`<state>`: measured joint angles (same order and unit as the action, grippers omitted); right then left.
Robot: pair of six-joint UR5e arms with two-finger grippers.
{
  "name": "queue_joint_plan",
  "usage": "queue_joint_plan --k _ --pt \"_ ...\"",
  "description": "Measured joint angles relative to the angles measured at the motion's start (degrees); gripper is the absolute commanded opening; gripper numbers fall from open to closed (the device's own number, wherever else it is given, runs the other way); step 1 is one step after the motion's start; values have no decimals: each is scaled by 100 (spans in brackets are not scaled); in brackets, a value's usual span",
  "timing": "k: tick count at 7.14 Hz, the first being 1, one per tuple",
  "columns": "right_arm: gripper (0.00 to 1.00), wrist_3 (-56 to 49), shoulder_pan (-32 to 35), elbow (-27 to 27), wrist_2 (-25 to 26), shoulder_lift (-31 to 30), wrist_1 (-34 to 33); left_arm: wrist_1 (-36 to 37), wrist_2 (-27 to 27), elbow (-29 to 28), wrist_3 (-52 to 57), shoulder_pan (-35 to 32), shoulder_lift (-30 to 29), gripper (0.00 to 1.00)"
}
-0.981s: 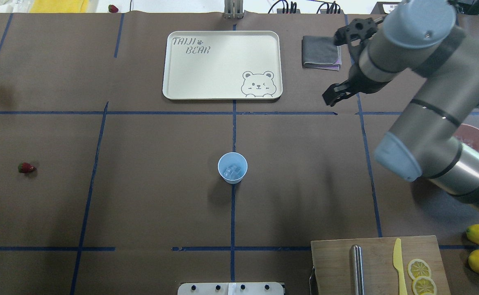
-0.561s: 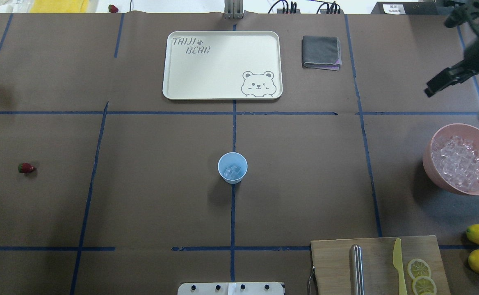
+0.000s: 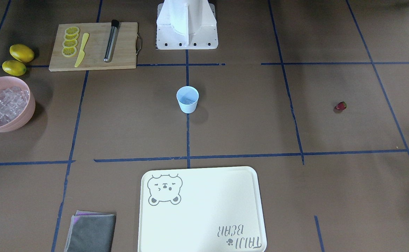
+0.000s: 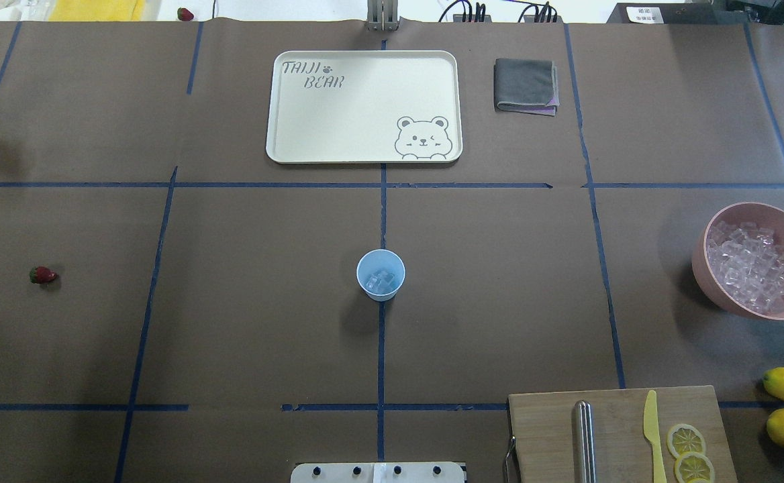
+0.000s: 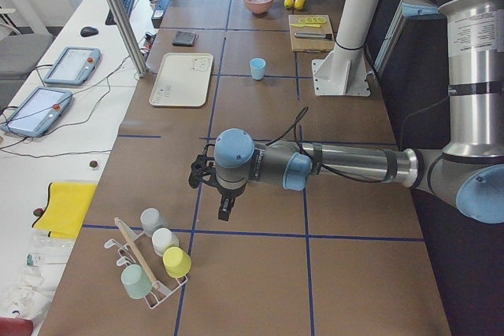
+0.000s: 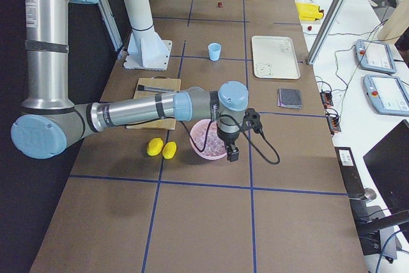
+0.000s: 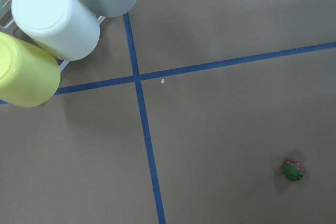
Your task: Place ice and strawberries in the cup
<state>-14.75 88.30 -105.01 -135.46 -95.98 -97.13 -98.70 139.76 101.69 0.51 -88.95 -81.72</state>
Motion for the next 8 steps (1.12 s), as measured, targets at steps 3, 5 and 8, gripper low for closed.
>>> queue_joint_plan --k 3,5,8 --pt "100 33 426 72 -32 -510 1 -11 9 74 -796 41 6 100" --pt "100 183 448 53 -41 -490 7 -98 -79 192 -1366 404 2 100" --pt "100 208 451 50 -56 -485 10 -898 -541 200 -2347 1326 70 100"
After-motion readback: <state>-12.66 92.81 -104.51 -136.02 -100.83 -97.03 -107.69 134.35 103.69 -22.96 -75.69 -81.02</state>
